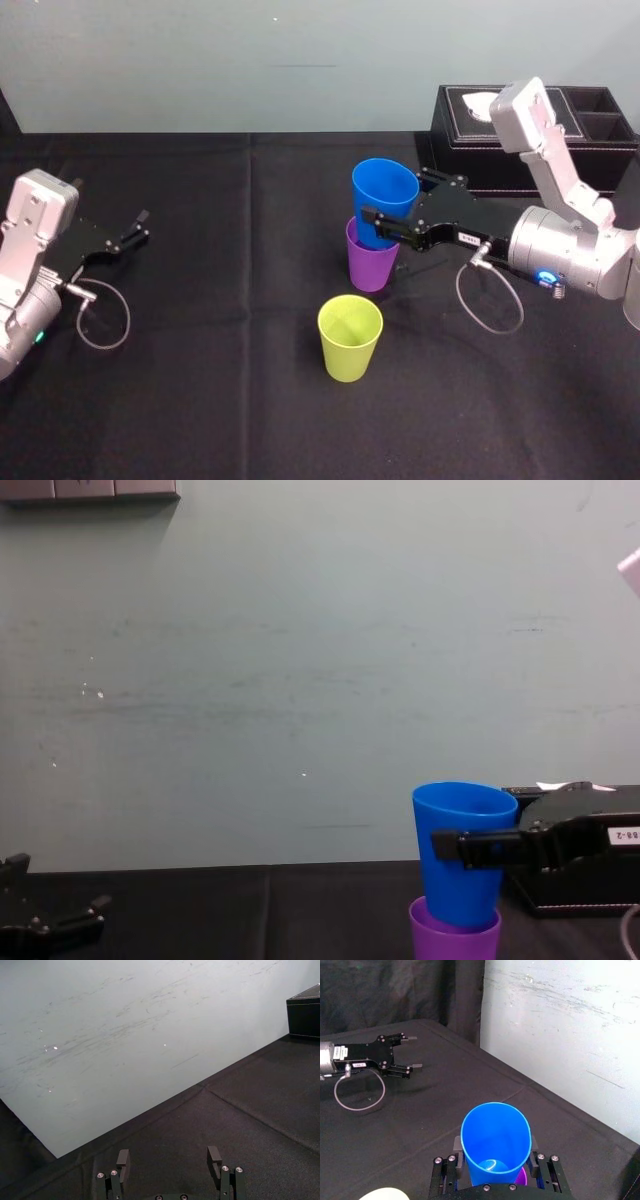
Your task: Stack the three plastic cups sequentially using one hand.
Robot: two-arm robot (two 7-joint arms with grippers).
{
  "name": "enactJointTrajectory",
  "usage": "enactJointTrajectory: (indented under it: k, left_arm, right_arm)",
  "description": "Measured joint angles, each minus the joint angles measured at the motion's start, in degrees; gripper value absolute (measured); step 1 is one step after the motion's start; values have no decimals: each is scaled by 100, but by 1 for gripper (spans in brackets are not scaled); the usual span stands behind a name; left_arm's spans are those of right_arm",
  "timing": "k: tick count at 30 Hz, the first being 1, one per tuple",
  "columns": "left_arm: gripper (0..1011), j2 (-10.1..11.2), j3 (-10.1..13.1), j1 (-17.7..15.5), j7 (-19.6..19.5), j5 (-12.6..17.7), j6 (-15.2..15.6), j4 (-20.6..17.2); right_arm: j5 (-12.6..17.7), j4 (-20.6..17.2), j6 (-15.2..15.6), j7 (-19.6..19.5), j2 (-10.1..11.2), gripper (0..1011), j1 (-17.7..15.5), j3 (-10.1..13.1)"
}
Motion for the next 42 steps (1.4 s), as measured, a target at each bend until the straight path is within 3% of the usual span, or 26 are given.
enactJointTrajectory:
  k: [42]
  left_arm:
    - [1011, 0, 0, 0, 0, 0, 0, 0]
  right_arm:
    - [-20, 384, -156, 81, -103, 720, 60, -93]
